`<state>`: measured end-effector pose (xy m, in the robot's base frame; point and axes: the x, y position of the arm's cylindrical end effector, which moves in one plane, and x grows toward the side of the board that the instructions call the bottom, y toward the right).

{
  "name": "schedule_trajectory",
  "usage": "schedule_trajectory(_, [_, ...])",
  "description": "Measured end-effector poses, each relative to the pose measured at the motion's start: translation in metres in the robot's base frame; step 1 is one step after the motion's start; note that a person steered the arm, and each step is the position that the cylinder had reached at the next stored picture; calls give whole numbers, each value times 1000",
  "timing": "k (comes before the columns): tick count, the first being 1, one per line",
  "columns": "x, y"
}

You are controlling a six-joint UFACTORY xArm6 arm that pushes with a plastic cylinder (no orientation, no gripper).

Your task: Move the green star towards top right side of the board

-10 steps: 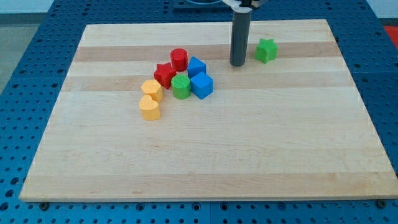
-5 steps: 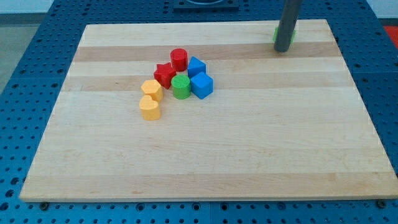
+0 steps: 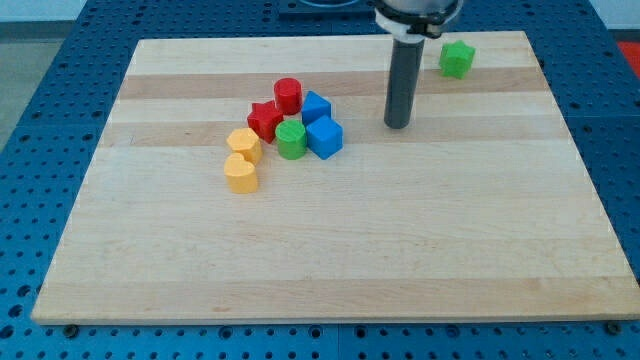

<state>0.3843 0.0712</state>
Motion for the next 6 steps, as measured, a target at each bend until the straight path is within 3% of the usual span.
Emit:
schedule_trajectory(2, [83, -73])
schedule_trajectory(3, [102, -90])
schedule_trajectory(6, [68, -144])
